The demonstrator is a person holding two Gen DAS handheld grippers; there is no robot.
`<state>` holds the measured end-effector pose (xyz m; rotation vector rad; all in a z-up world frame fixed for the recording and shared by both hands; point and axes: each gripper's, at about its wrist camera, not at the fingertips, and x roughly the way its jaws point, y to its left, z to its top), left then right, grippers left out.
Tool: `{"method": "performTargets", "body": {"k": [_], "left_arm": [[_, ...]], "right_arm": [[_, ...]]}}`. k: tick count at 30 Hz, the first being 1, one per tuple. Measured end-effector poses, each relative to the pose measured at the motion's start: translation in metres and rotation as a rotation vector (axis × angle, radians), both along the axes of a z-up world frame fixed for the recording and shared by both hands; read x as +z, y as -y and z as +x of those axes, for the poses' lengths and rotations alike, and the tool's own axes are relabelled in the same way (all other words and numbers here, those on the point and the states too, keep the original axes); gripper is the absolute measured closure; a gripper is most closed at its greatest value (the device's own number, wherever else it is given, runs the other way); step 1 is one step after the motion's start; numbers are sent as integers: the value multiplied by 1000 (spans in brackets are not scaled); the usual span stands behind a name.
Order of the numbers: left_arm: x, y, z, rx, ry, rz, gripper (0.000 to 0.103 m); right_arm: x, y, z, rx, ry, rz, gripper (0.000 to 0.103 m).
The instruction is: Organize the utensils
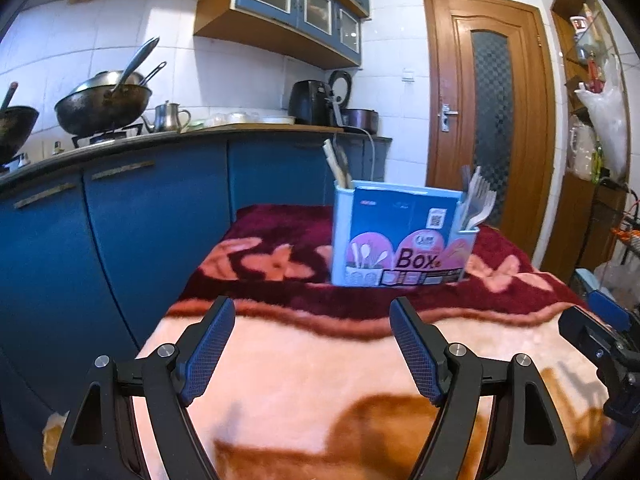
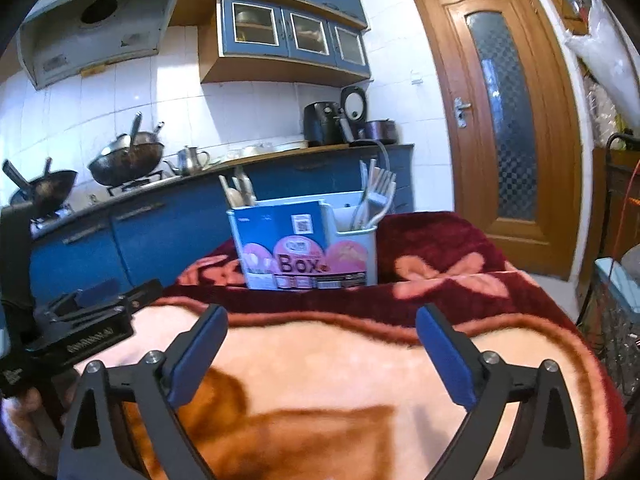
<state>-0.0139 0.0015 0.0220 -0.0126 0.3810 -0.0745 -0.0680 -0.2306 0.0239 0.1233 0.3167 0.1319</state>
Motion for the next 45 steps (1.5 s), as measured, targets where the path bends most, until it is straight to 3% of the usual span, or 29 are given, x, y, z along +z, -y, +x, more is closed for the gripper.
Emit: {"method": "performTargets", "body": {"k": [8,45], "left_arm": [[-15,-3,9,25,-5,-14,23],[-18,-2,4,24,17,-20,23]], "right_arm": [[-13,9,4,-75,35,1,1],[-14,7,3,-76,30,-16,1]]}}
